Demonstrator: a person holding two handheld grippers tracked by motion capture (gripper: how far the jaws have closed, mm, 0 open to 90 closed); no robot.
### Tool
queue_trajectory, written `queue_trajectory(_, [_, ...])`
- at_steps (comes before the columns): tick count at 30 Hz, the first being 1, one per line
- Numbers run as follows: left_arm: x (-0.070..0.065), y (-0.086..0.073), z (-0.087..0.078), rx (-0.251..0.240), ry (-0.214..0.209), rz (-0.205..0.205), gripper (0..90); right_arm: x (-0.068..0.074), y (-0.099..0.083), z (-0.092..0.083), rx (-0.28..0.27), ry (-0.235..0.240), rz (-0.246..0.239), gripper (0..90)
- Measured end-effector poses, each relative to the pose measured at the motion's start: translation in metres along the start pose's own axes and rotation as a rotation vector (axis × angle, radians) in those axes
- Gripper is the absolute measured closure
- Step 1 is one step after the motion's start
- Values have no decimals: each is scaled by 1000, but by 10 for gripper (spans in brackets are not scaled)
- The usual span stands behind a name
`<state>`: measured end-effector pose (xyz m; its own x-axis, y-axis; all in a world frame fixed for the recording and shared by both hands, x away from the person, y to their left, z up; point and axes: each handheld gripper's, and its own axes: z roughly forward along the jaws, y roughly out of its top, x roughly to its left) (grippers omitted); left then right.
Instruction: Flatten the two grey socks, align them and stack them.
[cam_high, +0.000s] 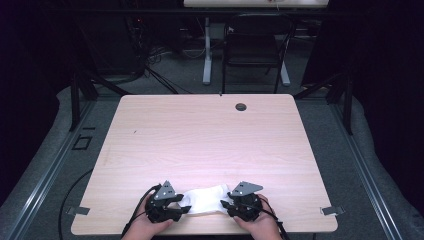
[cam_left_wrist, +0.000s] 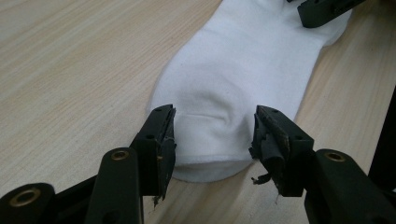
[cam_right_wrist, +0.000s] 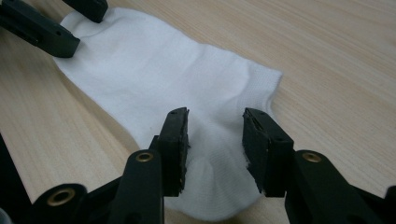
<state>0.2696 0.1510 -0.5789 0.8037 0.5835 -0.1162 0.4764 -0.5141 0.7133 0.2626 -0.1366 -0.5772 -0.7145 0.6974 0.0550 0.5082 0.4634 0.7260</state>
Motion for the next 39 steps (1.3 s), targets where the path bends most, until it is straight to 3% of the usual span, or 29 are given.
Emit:
queue_trajectory(14, [0,-1,0,-6,4,4,484,1,0,0,9,-12,-22,609])
queue_trajectory(21, [1,1,0,-4,-16,-30,450,-1,2,-1,4,10,20,603])
queue_trajectory(39, [18,4,-13,-39,41,-83,426,-9,8,-13,-44,17,72,581])
